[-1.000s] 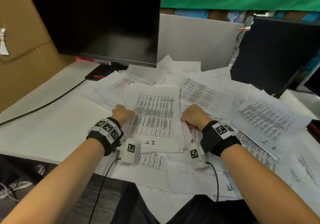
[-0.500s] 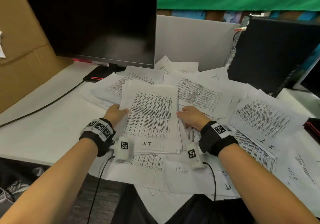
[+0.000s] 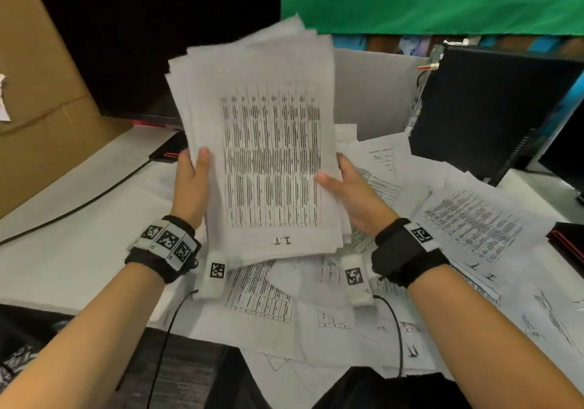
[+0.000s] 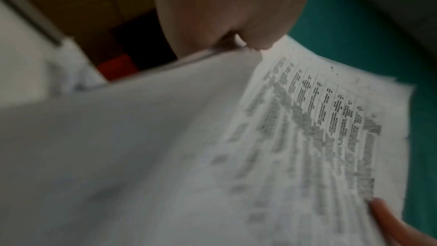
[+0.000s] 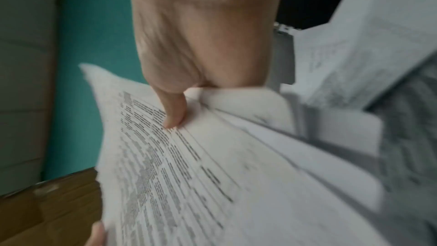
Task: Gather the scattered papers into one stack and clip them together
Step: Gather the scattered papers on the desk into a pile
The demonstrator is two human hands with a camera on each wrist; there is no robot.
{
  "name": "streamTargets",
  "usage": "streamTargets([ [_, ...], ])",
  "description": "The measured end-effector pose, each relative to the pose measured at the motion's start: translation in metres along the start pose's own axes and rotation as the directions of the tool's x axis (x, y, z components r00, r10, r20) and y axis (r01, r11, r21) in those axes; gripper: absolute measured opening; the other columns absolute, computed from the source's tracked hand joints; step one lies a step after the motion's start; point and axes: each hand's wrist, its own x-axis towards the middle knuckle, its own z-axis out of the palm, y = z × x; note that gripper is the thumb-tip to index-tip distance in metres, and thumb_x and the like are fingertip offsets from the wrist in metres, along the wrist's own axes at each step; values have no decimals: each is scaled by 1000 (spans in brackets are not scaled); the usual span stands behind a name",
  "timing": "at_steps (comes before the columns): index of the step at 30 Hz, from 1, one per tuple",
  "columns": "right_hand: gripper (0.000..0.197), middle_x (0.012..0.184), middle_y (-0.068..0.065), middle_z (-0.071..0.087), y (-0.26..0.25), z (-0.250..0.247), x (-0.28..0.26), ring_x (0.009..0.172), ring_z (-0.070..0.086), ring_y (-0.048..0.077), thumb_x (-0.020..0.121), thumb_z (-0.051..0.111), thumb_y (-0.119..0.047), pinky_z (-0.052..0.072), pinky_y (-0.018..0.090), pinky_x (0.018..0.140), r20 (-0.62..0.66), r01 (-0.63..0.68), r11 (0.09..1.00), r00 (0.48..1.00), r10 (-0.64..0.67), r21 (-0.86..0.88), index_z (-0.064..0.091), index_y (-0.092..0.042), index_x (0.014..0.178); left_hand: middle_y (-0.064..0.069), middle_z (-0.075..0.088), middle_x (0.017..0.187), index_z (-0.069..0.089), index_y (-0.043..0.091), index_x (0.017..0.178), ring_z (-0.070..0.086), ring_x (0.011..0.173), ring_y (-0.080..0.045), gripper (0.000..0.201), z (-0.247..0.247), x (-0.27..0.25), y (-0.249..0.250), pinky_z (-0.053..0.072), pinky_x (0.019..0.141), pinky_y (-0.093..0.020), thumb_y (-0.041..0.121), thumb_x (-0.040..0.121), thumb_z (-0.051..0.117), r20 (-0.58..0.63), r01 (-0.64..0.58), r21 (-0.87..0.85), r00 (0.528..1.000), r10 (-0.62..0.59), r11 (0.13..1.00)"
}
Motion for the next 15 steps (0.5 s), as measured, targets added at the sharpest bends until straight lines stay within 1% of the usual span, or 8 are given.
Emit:
streamTargets([
  [2, 50, 136, -5, 60, -18, 5, -3, 123, 59, 14, 90, 66, -40, 45, 44, 108, -5, 70, 992, 997, -71, -102, 47, -31, 135, 9, 51, 113, 40, 11, 130, 51, 96, 10, 32, 9, -1, 33, 43, 79, -6, 28, 104, 30, -42, -200, -11, 979, 199, 980],
  [4, 66, 141, -4, 56, -35, 12, -6, 128, 55, 14, 85, 67, -51, 41, 46, 111, -10, 155, 969, 987, -160, -193, 45, -26, 142, 11, 50, 102, 40, 9, 118, 50, 87, 16, 21, 19, -4, 62, 41, 77, -6, 22, 104, 30, -61, -405, 19, 912, 406, 914],
  [6, 71, 141, -4, 56, -51, 16, -8, 127, 56, 10, 83, 68, -50, 44, 40, 109, -29, 234, 954, 969, -244, -190, 44, -23, 144, 17, 52, 96, 37, 11, 112, 53, 85, 17, 18, 26, -11, 81, 44, 74, -8, 25, 102, 35, -10, -541, 12, 841, 541, 841],
  [8, 60, 131, -3, 64, -62, 13, -6, 119, 62, 10, 82, 73, -39, 50, 36, 103, -67, 306, 947, 947, -314, -99, 51, -23, 136, 16, 52, 98, 35, 8, 114, 54, 88, 16, 31, 29, -17, 92, 44, 75, -6, 34, 96, 39, 19, -593, -13, 805, 593, 805],
  [10, 53, 124, 2, 68, -66, 11, -5, 115, 65, 15, 82, 78, -25, 52, 39, 100, -124, 320, 947, 940, -317, 3, 55, -20, 130, 11, 50, 104, 36, 8, 116, 54, 92, 15, 39, 24, -13, 89, 44, 78, -7, 39, 95, 49, 21, -561, -63, 826, 563, 825],
  [12, 51, 122, 6, 69, -61, 10, -1, 115, 65, 20, 82, 78, -20, 51, 44, 102, -164, 288, 956, 947, -276, 55, 58, -13, 129, 4, 57, 111, 43, 13, 120, 57, 101, 8, 46, 15, -4, 79, 47, 83, -14, 42, 88, 58, 84, -408, -147, 903, 422, 901],
  [13, 48, 120, 6, 70, -60, 11, 1, 115, 65, 21, 83, 77, -20, 50, 46, 103, -167, 274, 958, 951, -259, 79, 60, -12, 127, 2, 60, 114, 48, 15, 121, 60, 105, 1, 47, 11, 0, 75, 48, 85, -17, 42, 84, 60, 144, -325, -171, 926, 350, 930],
  [15, 41, 116, 4, 72, -67, 17, 4, 113, 66, 19, 82, 78, -21, 48, 46, 105, -150, 270, 955, 956, -251, 123, 65, -16, 120, 5, 65, 107, 58, 22, 112, 63, 99, -1, 28, 16, 3, 79, 49, 81, -16, 32, 85, 62, 259, -267, -144, 919, 297, 953],
])
